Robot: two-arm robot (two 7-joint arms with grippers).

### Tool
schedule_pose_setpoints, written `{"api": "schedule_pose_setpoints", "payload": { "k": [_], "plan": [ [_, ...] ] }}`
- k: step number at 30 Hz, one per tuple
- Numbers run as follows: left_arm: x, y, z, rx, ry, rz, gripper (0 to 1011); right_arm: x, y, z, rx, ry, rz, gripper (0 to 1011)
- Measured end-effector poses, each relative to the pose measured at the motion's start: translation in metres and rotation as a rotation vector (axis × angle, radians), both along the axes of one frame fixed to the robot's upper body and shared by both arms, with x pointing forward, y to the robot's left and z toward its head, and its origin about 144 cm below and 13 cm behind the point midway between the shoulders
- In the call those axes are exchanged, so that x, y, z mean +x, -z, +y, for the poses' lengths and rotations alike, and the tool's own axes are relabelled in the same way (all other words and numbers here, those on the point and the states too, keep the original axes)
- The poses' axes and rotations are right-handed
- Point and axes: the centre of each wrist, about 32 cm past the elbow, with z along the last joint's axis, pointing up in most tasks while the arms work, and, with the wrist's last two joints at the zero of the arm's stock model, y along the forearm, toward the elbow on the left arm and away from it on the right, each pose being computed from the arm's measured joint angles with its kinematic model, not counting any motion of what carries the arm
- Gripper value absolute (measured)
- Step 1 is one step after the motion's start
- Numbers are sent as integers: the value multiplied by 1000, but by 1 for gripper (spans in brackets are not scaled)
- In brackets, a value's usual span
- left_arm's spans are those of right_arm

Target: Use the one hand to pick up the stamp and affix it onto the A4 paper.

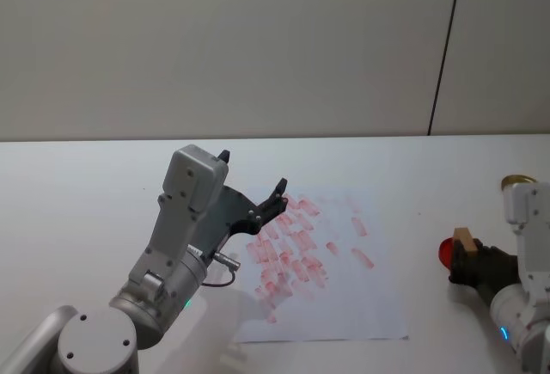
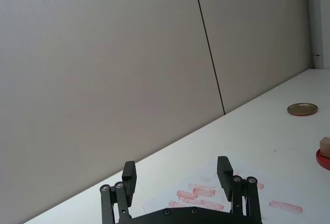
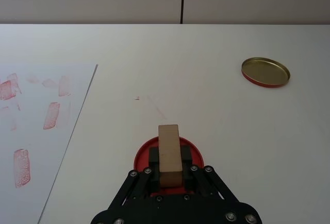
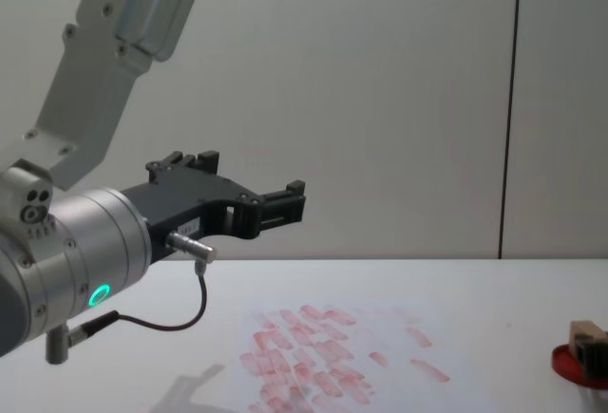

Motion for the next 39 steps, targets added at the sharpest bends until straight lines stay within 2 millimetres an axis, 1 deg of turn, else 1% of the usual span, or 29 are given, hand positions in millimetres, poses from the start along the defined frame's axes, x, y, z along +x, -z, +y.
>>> {"api": "schedule_pose_setpoints", "payload": {
  "k": [14,26,32,39],
  "plan": [
    [0,0,0,0,0,0,993,3,4,-3,28,23,55,219],
    [0,0,0,0,0,0,993,0,3,-4,39,20,46,219],
    [0,0,0,0,0,0,993,-5,-6,-1,39,5,5,219],
    [0,0,0,0,0,0,993,-8,-30,6,41,-39,-98,219]
  ]
}}
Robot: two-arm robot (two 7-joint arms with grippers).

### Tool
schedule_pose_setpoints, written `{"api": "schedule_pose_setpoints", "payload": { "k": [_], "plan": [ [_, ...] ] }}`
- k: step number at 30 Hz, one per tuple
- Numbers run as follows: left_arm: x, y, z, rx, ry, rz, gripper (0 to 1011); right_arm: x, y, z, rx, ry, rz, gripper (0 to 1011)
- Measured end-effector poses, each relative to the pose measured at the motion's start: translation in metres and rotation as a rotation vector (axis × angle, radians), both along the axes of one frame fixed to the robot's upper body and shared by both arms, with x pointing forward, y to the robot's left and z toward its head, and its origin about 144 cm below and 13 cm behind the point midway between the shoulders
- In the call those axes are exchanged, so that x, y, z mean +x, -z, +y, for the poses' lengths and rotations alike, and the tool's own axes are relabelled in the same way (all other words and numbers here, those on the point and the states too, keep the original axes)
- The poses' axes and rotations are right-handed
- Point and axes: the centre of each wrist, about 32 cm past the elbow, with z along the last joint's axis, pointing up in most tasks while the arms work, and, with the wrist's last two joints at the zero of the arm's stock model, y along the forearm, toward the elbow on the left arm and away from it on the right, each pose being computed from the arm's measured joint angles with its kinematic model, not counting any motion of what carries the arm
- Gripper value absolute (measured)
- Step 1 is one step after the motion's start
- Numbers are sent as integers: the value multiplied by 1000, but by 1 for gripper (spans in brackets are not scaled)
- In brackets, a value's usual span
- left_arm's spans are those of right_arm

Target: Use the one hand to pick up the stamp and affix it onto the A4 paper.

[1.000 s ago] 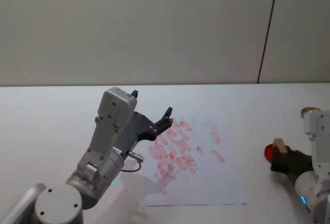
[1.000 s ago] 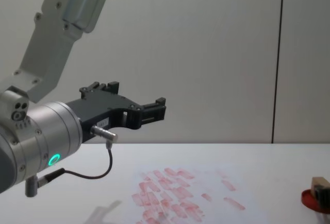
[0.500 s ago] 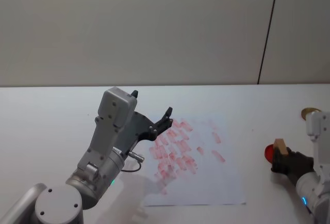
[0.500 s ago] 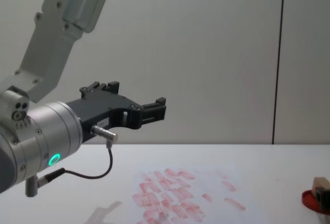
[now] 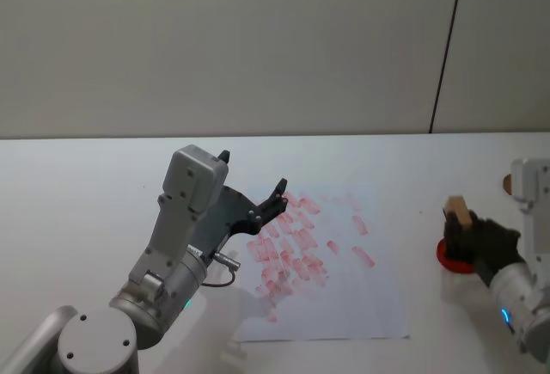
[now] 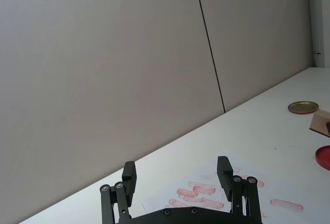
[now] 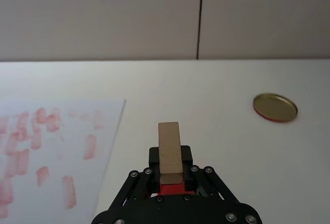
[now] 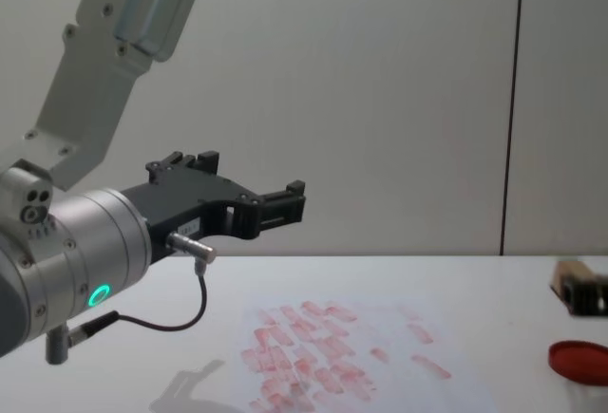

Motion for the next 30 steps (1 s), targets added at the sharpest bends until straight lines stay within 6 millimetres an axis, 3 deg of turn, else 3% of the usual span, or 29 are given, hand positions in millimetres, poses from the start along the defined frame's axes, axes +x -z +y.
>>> {"api": "schedule_pose_setpoints", "payload": {
  "k": [13,30],
  "plan": [
    [0,0,0,0,0,0,993,2,-23,25,3,-118,-66,219],
    [0,0,0,0,0,0,993,31,-12,64,-3,-270,93,219]
  ]
}}
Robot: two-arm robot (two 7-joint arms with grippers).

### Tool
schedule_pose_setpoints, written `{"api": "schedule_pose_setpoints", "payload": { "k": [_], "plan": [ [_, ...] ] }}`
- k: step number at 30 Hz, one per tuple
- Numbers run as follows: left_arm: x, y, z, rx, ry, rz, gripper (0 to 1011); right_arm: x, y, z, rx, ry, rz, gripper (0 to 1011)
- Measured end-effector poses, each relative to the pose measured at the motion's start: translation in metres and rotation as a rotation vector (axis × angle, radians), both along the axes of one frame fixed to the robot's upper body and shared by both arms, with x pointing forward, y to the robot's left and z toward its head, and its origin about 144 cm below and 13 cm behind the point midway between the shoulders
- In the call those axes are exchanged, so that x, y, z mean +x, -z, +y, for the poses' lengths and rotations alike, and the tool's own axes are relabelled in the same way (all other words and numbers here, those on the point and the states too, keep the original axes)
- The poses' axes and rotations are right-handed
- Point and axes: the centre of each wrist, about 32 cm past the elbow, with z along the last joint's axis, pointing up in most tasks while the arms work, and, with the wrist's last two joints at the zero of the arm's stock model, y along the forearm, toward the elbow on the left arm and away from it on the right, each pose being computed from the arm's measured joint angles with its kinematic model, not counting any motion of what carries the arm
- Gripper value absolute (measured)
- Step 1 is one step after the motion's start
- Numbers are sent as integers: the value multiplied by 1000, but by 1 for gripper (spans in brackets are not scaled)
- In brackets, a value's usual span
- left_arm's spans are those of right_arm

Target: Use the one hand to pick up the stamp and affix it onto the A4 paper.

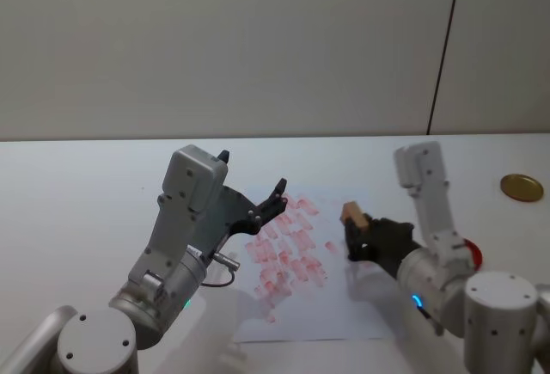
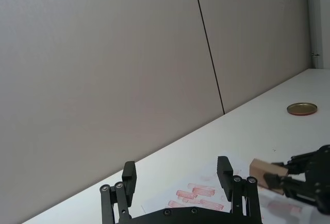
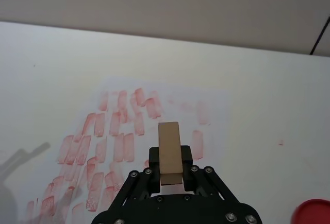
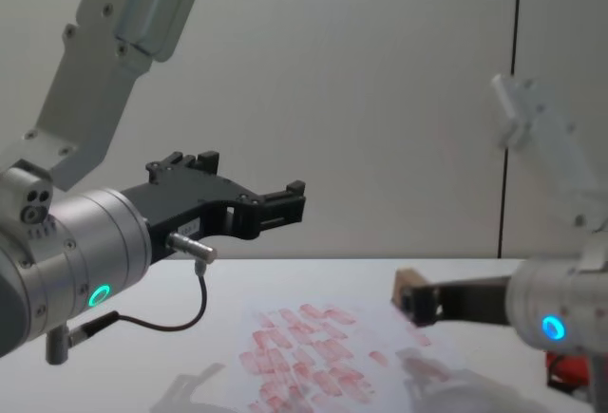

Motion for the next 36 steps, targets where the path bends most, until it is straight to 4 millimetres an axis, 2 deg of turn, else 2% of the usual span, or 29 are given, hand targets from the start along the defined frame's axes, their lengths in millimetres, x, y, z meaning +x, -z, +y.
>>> {"api": "schedule_pose_setpoints", "payload": {
  "k": [15,36],
  "plan": [
    [0,0,0,0,0,0,993,17,10,21,-36,-55,121,219],
    [0,0,0,0,0,0,993,27,12,27,-43,-38,215,219]
  ]
}}
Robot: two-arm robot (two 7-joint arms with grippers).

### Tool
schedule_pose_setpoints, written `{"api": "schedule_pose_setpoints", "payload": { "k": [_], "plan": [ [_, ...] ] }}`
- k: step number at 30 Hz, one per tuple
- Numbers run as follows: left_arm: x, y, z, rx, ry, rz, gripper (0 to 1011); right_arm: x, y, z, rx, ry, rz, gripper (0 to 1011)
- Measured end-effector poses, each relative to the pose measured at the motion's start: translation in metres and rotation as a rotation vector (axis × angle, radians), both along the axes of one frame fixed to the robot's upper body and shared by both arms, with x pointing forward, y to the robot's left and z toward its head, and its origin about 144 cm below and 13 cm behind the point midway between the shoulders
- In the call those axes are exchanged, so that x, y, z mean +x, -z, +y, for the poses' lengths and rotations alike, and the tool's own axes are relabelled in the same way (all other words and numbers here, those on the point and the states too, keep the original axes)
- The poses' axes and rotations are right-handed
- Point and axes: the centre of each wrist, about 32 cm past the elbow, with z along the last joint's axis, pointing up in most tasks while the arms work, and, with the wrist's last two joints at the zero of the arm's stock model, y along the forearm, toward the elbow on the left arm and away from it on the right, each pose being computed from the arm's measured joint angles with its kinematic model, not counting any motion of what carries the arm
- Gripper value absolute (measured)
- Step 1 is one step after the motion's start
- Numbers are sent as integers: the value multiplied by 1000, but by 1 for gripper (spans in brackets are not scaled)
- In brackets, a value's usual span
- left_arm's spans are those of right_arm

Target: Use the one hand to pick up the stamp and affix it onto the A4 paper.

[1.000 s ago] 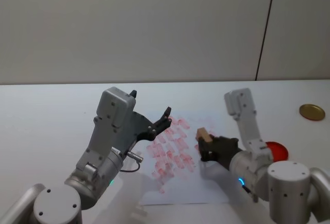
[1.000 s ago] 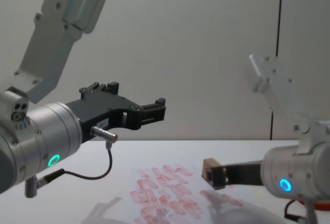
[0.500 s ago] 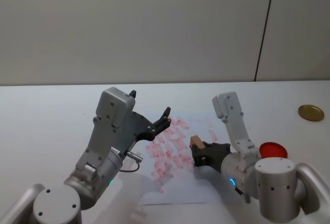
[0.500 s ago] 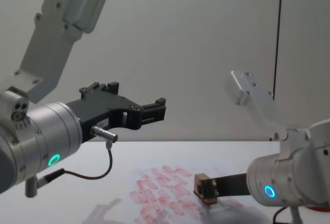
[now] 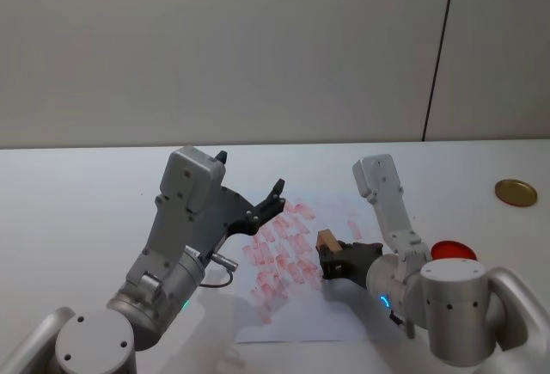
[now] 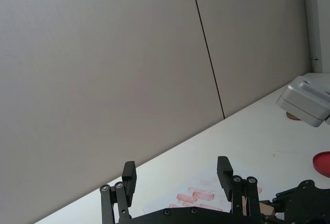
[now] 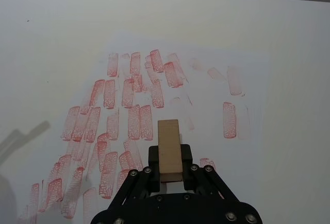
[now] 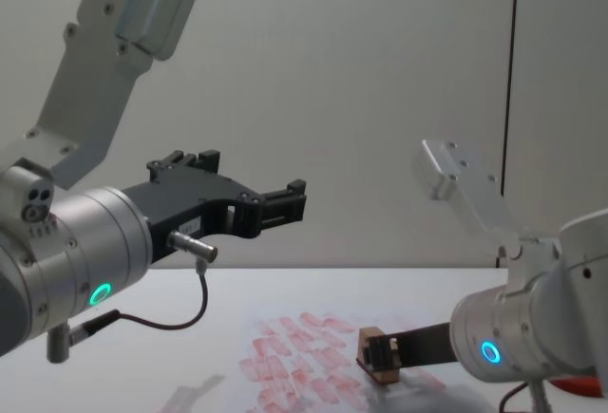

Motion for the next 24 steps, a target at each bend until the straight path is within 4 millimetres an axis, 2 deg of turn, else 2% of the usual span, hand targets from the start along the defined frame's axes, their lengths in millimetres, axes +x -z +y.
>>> {"api": "schedule_pose_setpoints", "payload": {
  "k": [13,24],
  "plan": [
    [0,0,0,0,0,0,993,1,1,-1,7,5,15,219],
    [0,0,0,0,0,0,993,-5,-7,-5,5,15,-71,219]
  ]
}}
